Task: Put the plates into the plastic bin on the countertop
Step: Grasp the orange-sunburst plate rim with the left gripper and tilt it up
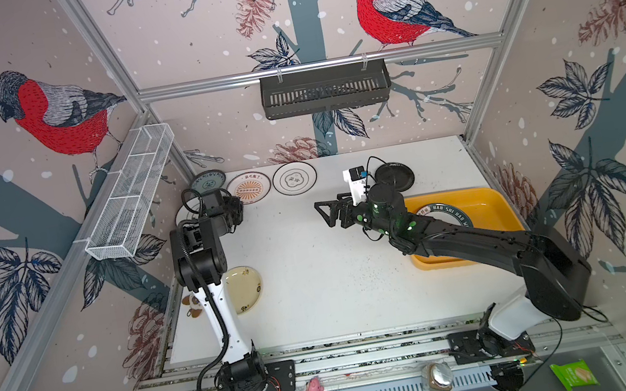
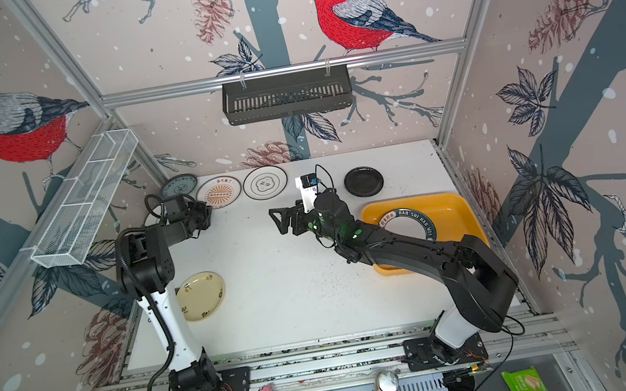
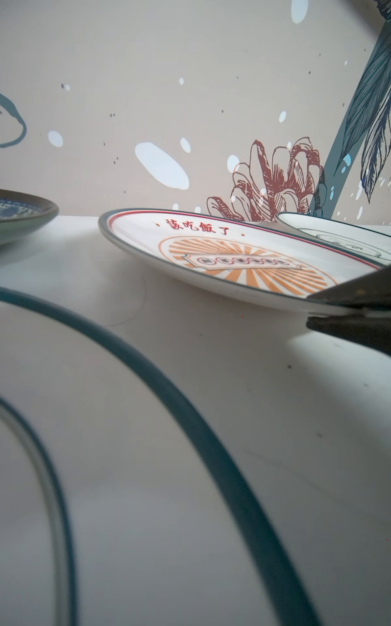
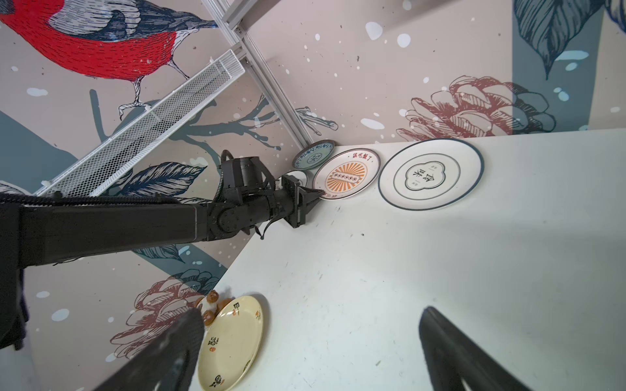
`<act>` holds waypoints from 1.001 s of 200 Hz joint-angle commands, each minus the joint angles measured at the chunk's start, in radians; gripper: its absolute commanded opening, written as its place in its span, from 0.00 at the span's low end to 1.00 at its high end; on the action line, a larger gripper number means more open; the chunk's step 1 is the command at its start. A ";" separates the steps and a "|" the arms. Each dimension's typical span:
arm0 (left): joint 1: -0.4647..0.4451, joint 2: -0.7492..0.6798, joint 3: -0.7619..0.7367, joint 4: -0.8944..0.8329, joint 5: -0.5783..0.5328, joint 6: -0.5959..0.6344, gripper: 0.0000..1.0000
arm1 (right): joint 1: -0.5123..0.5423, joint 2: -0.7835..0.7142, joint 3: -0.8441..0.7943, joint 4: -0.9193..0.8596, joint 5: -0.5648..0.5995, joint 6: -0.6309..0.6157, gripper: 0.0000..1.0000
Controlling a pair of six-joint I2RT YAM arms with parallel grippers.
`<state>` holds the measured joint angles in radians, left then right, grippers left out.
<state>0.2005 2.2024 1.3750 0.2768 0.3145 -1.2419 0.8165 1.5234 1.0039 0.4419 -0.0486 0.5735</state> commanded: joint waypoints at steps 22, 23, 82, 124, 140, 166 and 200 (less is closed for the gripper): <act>0.010 -0.168 -0.131 0.018 -0.020 0.001 0.00 | -0.003 -0.057 -0.021 0.006 0.081 -0.005 1.00; 0.010 -0.172 -0.133 0.018 -0.021 0.002 0.00 | -0.002 -0.058 -0.022 0.007 0.081 -0.005 1.00; 0.010 -0.374 -0.275 -0.024 0.020 0.054 0.00 | -0.017 -0.093 -0.080 0.017 0.074 0.068 0.99; 0.010 -0.508 -0.315 -0.142 0.077 0.189 0.00 | -0.038 -0.095 -0.114 0.050 0.033 0.113 0.99; 0.010 -0.555 -0.320 -0.192 0.116 0.240 0.00 | -0.047 -0.094 -0.118 0.047 0.016 0.127 1.00; 0.008 -0.640 -0.324 -0.285 0.168 0.322 0.00 | -0.062 -0.093 -0.117 0.034 -0.018 0.140 0.99; 0.002 -0.785 -0.404 -0.306 0.230 0.381 0.00 | -0.071 -0.092 -0.113 0.030 -0.046 0.163 0.99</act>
<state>0.2085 1.4918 1.0134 -0.0067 0.4622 -0.9401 0.7467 1.4334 0.8860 0.4496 -0.0559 0.7097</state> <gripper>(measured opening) 0.075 0.995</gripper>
